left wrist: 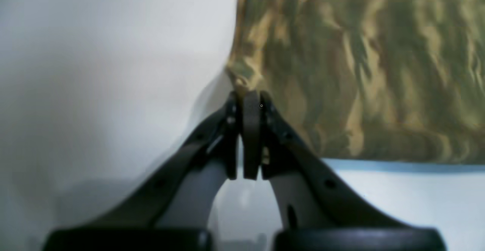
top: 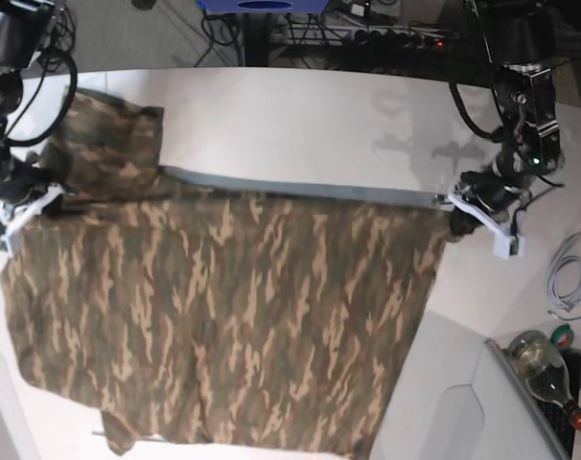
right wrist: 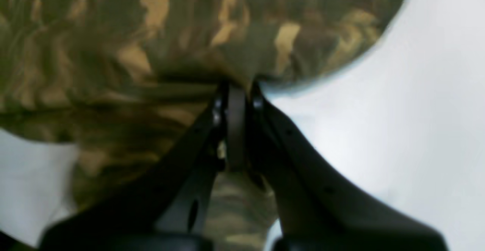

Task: Layout the t-shirt on the table in an organized manner, then fold the t-shirt properly
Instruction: 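Lift the shirt with both grippers and shake it out flat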

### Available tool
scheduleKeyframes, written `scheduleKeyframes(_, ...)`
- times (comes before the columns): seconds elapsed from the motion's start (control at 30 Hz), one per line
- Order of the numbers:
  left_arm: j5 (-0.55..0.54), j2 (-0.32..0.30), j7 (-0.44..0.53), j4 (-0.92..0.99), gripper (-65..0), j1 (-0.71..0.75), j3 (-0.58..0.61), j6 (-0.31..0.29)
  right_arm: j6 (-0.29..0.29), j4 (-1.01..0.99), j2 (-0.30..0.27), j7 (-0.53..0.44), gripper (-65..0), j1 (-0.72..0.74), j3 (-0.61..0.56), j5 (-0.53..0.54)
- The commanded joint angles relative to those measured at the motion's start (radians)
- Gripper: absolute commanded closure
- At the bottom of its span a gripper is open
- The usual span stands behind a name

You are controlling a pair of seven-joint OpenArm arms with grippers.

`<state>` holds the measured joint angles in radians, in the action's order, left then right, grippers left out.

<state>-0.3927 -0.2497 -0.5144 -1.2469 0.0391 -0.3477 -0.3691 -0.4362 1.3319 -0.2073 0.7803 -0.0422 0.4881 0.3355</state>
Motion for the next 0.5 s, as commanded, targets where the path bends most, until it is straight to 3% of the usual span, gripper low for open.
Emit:
scheduleKeyframes(0.0,-0.002,-0.027,0.055,0.003,0.0,-0.025,-0.015,0.015,0.012,0.002,-0.039,-0.026,0.0,0.018,0.013,-0.006)
scheduleKeyframes(0.47,-0.004,-0.029,0.070,0.005,0.0,0.066,-0.021,0.017,0.018,-0.102,-0.045,-0.023,-0.2,-0.015,0.010,-0.006)
